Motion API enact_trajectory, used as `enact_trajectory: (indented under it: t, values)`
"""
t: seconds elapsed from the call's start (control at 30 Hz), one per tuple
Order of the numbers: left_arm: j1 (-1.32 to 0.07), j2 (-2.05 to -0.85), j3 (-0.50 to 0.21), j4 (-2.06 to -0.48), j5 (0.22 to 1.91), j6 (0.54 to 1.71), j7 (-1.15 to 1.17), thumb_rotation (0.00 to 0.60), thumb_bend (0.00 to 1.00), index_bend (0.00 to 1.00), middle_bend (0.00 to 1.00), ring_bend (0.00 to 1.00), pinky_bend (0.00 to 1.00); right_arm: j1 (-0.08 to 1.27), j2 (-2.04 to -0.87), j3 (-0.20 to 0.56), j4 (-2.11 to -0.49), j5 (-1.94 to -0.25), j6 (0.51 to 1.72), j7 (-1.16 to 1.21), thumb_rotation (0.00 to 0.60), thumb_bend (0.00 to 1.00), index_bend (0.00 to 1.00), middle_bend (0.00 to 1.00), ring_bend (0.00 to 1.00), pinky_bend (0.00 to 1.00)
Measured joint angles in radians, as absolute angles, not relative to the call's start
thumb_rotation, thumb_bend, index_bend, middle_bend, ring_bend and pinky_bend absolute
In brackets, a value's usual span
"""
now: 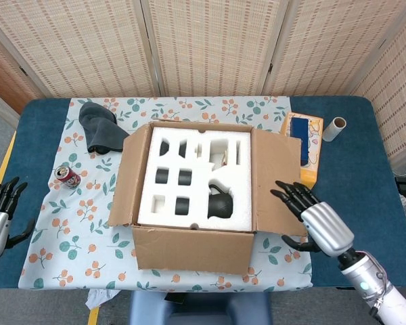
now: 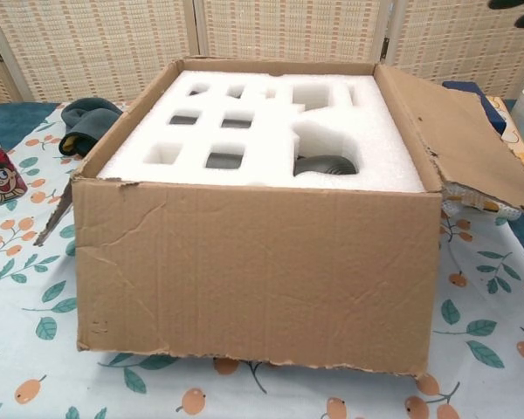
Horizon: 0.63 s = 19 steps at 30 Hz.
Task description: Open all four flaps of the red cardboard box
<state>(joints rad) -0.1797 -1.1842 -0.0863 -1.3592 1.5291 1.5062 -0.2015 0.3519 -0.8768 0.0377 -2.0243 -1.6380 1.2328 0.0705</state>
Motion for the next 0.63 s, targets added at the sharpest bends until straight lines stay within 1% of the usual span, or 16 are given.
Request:
enact_trajectory:
  t: [0.1, 0.23, 0.4, 0.63]
  values:
    - [-0.182, -1.185, -0.082, -1.363, 1.529, 1.497, -0.185, 0.6, 0.46, 0.0, 0.0, 0.0, 0.0, 0.316, -0.971, 0.055, -1.917, -1.568, 1.296, -0.079, 0.6, 0.34, 0.0, 0.0, 0.0, 0.0]
    - [-0.185, -1.189, -0.081, -1.365, 1.52, 1.483, -0.161, 0.6, 0.46, 0.0, 0.0, 0.0, 0.0, 0.277, -1.078, 0.073, -1.759, -1.501, 1.357, -0.14, 0.6, 0.34, 0.0, 0.0, 0.0, 0.0]
    - [-0.192, -1.203, -0.088, -1.367, 1.5, 1.465, -0.122, 0.6, 0.46, 0.0, 0.0, 0.0, 0.0, 0.245, -1.172, 0.081, -1.582, -1.465, 1.393, -0.073, 0.6, 0.33, 0.0, 0.0, 0.0, 0.0]
    - [-0.2, -1.219, -0.094, -1.361, 1.482, 1.452, -0.099, 0.6, 0.46, 0.0, 0.0, 0.0, 0.0, 0.227, -1.176, 0.08, -1.507, -1.46, 1.386, 0.108, 0.6, 0.34, 0.0, 0.0, 0.0, 0.0]
